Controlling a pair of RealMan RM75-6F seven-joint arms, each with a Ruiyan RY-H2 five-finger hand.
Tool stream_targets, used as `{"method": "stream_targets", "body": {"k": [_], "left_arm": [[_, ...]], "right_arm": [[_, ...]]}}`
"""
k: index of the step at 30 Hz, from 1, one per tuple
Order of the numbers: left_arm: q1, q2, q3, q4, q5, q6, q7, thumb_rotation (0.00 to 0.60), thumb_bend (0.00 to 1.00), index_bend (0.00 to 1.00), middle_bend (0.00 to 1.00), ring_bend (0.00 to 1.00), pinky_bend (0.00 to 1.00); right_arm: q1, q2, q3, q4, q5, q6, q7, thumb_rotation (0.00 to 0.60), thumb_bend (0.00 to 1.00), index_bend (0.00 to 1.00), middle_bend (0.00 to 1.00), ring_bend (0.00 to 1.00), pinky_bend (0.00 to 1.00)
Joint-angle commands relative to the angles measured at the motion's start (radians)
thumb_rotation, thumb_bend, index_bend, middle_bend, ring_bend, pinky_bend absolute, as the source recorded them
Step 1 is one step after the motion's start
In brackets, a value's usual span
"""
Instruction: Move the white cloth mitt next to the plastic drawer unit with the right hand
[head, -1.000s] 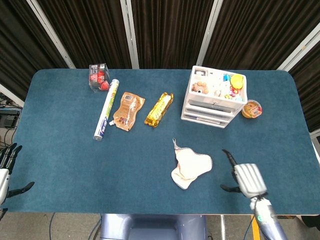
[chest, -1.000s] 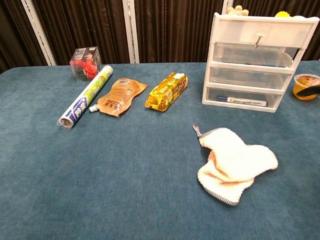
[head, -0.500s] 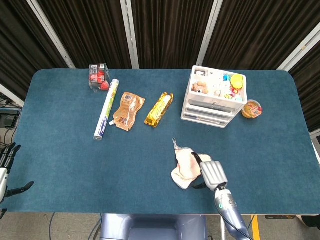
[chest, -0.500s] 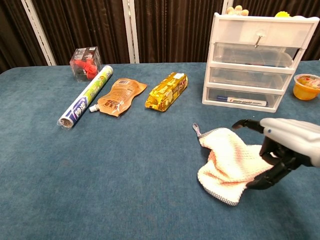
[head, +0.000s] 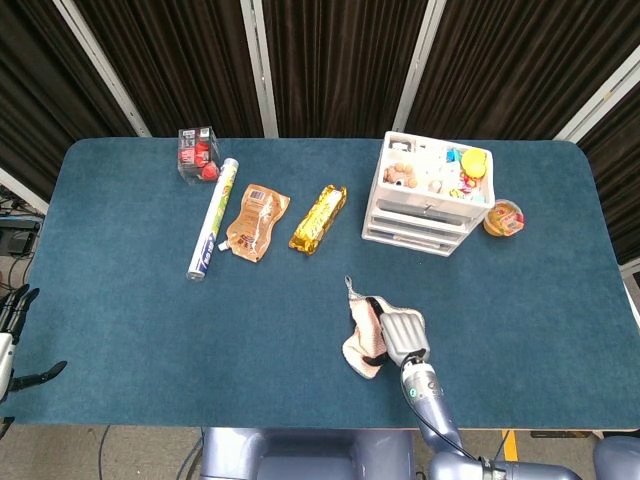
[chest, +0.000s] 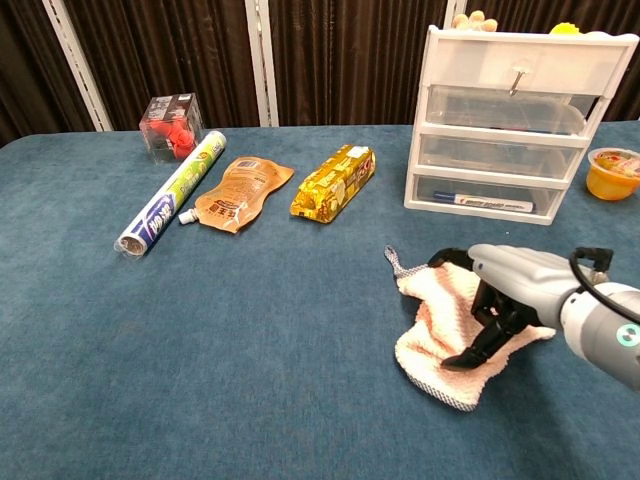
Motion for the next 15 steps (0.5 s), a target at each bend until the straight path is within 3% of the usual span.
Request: {"method": "stream_targets", "body": {"k": [1, 3, 8, 11, 15], "left_arm": [[-0.001, 0.001, -0.001, -0.001, -0.003, -0.003, -0.001, 0.600, 0.01, 0.00, 0.00, 0.00, 0.00], [-0.002, 0.001, -0.001, -0.003, -0.006, -0.006, -0.001, 0.600, 0.01, 0.00, 0.00, 0.00, 0.00], [-0.003, 0.003, -0.003, -0.005, -0.010, -0.008, -0.003, 0.600, 0.01, 0.00, 0.00, 0.00, 0.00], [-0.004, 0.004, -0.004, -0.005, -0.014, -0.010, -0.005, 0.600, 0.01, 0.00, 0.00, 0.00, 0.00], [-0.005, 0.004, -0.005, -0.007, -0.019, -0.013, -0.007, 0.600, 0.01, 0.00, 0.00, 0.00, 0.00]], "right_arm": [[0.013, -0.020, 0.000, 0.025, 0.014, -0.004, 0.007, 0.600, 0.15, 0.18, 0.95, 0.95, 0.92], [0.019, -0.033, -0.005, 0.043, 0.020, -0.007, 0.012, 0.600, 0.21, 0.24, 0.96, 0.95, 0.92], [0.032, -0.072, -0.015, 0.098, 0.010, -0.001, 0.030, 0.600, 0.43, 0.49, 0.98, 0.97, 0.94], [0.033, -0.082, -0.019, 0.111, -0.016, 0.008, 0.054, 0.600, 0.49, 0.60, 1.00, 0.98, 0.95], [0.034, -0.076, -0.011, 0.110, -0.064, 0.026, 0.091, 0.600, 0.50, 0.67, 1.00, 0.98, 0.95]]}}
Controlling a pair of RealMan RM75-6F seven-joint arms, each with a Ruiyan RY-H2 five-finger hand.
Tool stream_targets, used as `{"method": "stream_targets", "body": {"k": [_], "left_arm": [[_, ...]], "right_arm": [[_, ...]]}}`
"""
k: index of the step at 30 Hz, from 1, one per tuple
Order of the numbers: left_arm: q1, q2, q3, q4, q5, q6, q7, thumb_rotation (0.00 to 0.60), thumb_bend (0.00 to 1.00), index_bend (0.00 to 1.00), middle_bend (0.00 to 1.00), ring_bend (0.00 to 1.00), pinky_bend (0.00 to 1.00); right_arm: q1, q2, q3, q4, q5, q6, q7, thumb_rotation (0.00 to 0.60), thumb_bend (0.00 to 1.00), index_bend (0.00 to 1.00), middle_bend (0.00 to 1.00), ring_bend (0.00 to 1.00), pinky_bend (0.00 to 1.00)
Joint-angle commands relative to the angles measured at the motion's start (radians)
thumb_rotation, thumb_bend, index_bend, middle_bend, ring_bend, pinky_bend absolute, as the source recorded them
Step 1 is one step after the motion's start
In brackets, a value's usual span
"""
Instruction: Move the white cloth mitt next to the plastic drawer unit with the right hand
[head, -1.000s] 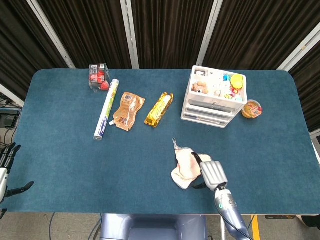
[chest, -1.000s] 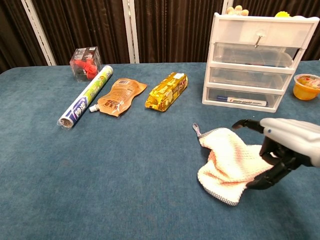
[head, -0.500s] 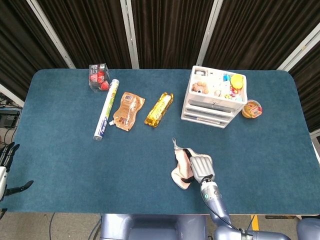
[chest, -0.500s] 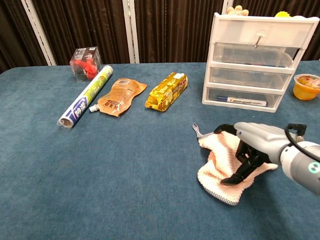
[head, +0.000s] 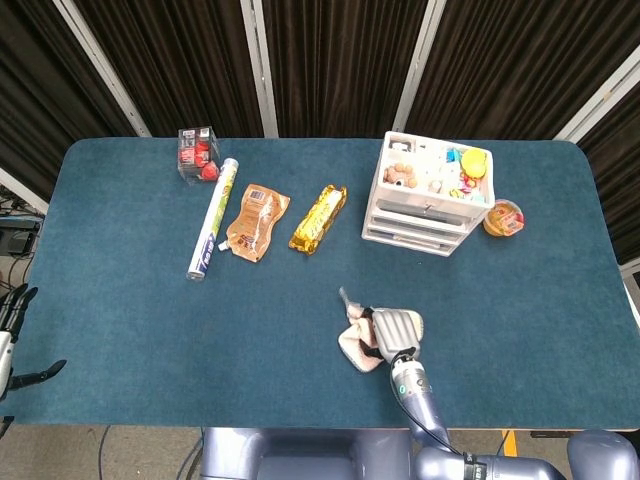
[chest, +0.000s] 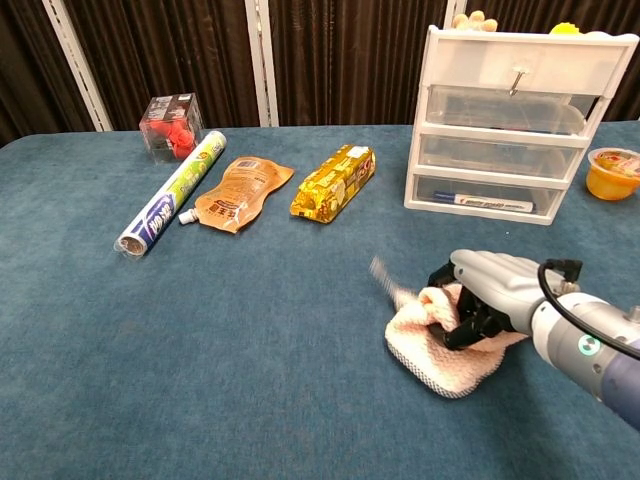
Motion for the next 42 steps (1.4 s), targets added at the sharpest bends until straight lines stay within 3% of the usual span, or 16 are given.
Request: {"method": "stream_targets", "body": {"k": [1, 9, 19, 31, 42], "left_arm": [[-0.001, 0.000, -0.001, -0.001, -0.001, 0.000, -0.001, 0.600, 0.01, 0.00, 0.00, 0.00, 0.00], [-0.001, 0.000, -0.001, -0.004, -0.004, -0.002, 0.003, 0.600, 0.01, 0.00, 0.00, 0.00, 0.00], [-0.001, -0.005, -0.004, -0.006, -0.012, -0.001, 0.012, 0.600, 0.01, 0.00, 0.00, 0.00, 0.00], [-0.001, -0.006, -0.006, -0.013, -0.023, -0.005, 0.019, 0.600, 0.01, 0.00, 0.00, 0.00, 0.00], [-0.003, -0.006, -0.005, -0.018, -0.025, -0.009, 0.021, 0.600, 0.01, 0.00, 0.00, 0.00, 0.00]], "right_arm": [[0.001, 0.009, 0.008, -0.004, -0.044, 0.016, 0.036, 0.600, 0.50, 0.68, 1.00, 0.98, 0.95], [0.003, 0.090, 0.053, -0.073, -0.208, 0.084, 0.114, 0.600, 0.51, 0.71, 1.00, 0.98, 0.95], [0.006, 0.160, 0.153, -0.046, -0.283, 0.187, 0.157, 0.600, 0.51, 0.71, 1.00, 0.98, 0.95], [0.001, 0.140, 0.199, 0.121, -0.276, 0.253, 0.204, 0.600, 0.51, 0.71, 1.00, 0.98, 0.95], [-0.021, 0.172, 0.214, 0.106, -0.286, 0.292, 0.232, 0.600, 0.51, 0.71, 1.00, 0.98, 0.95]]}}
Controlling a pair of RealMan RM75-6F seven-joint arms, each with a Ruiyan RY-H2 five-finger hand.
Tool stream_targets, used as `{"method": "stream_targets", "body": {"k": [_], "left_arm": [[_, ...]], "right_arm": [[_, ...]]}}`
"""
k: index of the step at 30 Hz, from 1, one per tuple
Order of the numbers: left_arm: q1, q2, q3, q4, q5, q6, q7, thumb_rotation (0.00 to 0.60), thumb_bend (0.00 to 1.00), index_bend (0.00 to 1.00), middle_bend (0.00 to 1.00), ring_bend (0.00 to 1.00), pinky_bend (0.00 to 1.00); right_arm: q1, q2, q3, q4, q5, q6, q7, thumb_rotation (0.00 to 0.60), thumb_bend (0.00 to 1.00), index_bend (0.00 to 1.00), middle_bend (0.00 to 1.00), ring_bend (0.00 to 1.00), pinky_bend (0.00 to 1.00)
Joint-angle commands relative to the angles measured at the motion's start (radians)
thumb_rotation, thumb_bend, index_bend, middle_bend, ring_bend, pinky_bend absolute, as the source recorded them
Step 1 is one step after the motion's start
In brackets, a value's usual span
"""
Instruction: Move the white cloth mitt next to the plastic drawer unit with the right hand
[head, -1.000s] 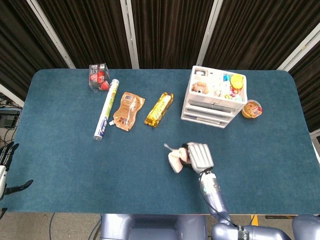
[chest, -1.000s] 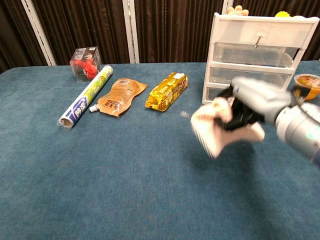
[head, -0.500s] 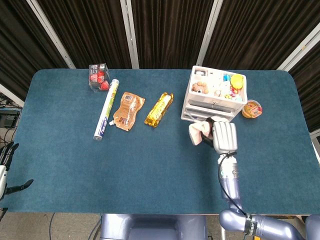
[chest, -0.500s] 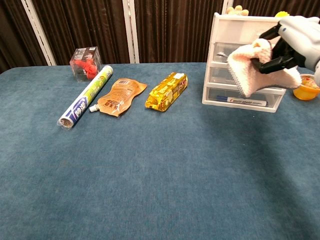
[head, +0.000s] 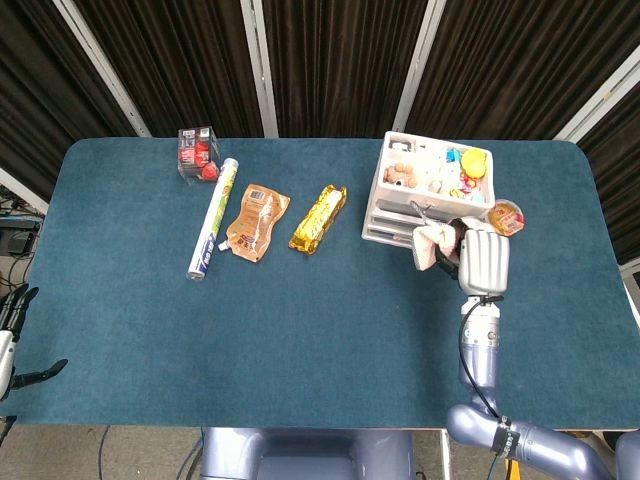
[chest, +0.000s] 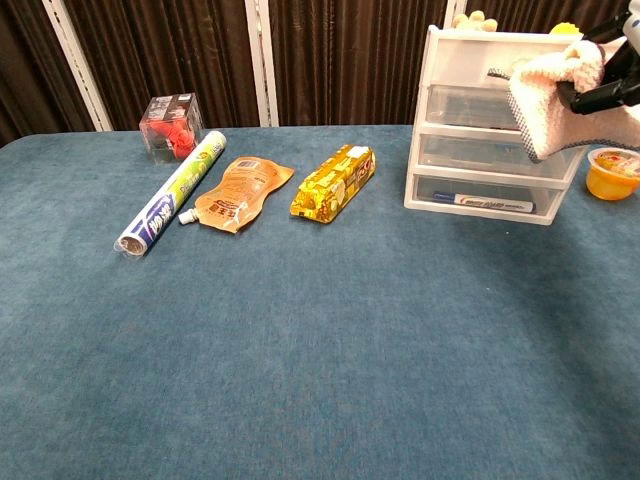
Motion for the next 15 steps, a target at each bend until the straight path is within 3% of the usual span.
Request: {"method": "stream_targets", "body": {"k": [1, 15], "left_arm": [[0.000, 0.000, 0.001, -0.002, 0.000, -0.001, 0.000, 0.600, 0.01, 0.00, 0.00, 0.00, 0.00], [0.002, -0.005, 0.003, 0.002, 0.015, 0.010, 0.001, 0.600, 0.01, 0.00, 0.00, 0.00, 0.00]], "right_arm": [[-0.013, 0.016, -0.011, -0.023, -0.012, 0.014, -0.003, 0.600, 0.51, 0.71, 1.00, 0.98, 0.95], [-0.050, 0.052, -0.044, -0.086, -0.021, 0.038, -0.018, 0.600, 0.51, 0.71, 1.00, 0.98, 0.95]]}}
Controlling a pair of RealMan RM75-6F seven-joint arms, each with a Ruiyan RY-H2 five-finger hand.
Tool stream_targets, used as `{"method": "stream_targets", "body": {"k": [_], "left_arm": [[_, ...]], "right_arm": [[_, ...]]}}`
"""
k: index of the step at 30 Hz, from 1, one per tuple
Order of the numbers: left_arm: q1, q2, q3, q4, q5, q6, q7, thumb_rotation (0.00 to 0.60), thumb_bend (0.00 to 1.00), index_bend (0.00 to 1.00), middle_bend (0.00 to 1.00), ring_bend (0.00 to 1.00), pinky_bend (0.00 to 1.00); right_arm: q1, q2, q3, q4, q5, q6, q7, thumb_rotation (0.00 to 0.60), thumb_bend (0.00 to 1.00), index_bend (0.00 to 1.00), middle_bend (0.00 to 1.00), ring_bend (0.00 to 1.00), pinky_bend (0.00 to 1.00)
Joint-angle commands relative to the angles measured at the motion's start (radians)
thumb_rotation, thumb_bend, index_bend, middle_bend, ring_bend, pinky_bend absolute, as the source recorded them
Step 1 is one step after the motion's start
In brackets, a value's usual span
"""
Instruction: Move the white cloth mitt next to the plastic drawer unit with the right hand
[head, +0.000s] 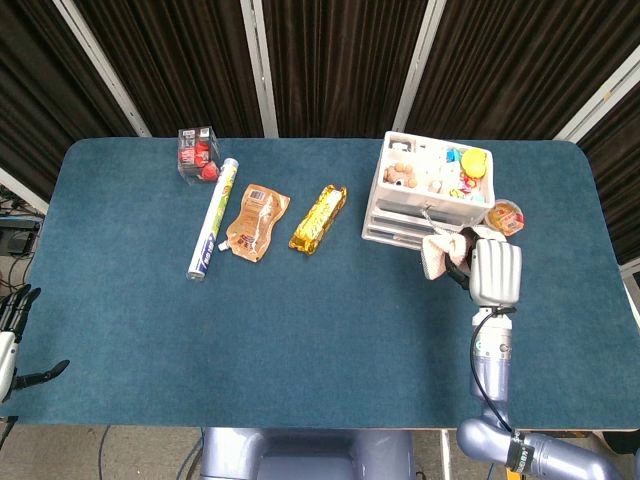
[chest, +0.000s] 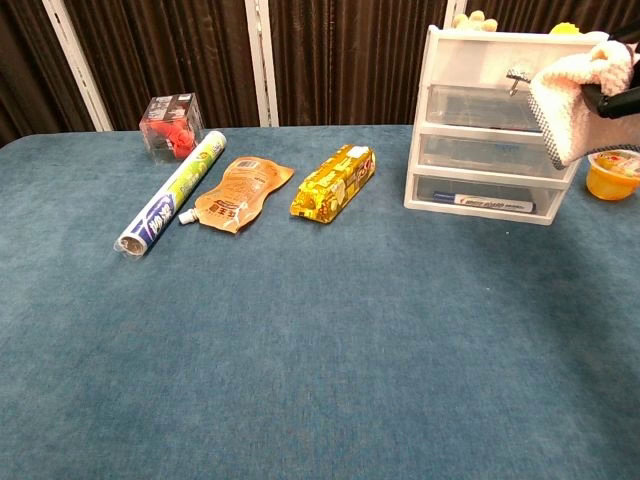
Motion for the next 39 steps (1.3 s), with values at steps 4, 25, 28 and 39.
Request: {"method": "stream_targets", "body": {"k": [4, 25, 28, 39], "left_arm": [[0.001, -0.001, 0.000, 0.000, 0.003, 0.004, -0.002, 0.600, 0.01, 0.00, 0.00, 0.00, 0.00], [0.001, -0.002, 0.002, 0.000, 0.007, 0.003, -0.001, 0.600, 0.01, 0.00, 0.00, 0.00, 0.00], [0.001, -0.003, 0.002, 0.000, 0.006, 0.003, 0.000, 0.600, 0.01, 0.00, 0.00, 0.00, 0.00], [0.000, -0.002, 0.002, 0.000, 0.006, 0.002, -0.001, 0.600, 0.01, 0.00, 0.00, 0.00, 0.00]], "right_arm": [[0.000, -0.004, -0.007, 0.006, -0.001, -0.003, -0.004, 0.600, 0.51, 0.71, 1.00, 0.98, 0.95], [-0.001, -0.012, -0.009, 0.044, 0.006, -0.014, 0.010, 0.600, 0.51, 0.71, 1.00, 0.98, 0.95], [0.001, -0.018, -0.013, 0.046, 0.002, -0.014, 0.009, 0.600, 0.51, 0.72, 1.00, 0.98, 0.95], [0.008, -0.042, -0.021, 0.080, 0.000, -0.022, 0.005, 0.600, 0.51, 0.72, 1.00, 0.98, 0.95]]}}
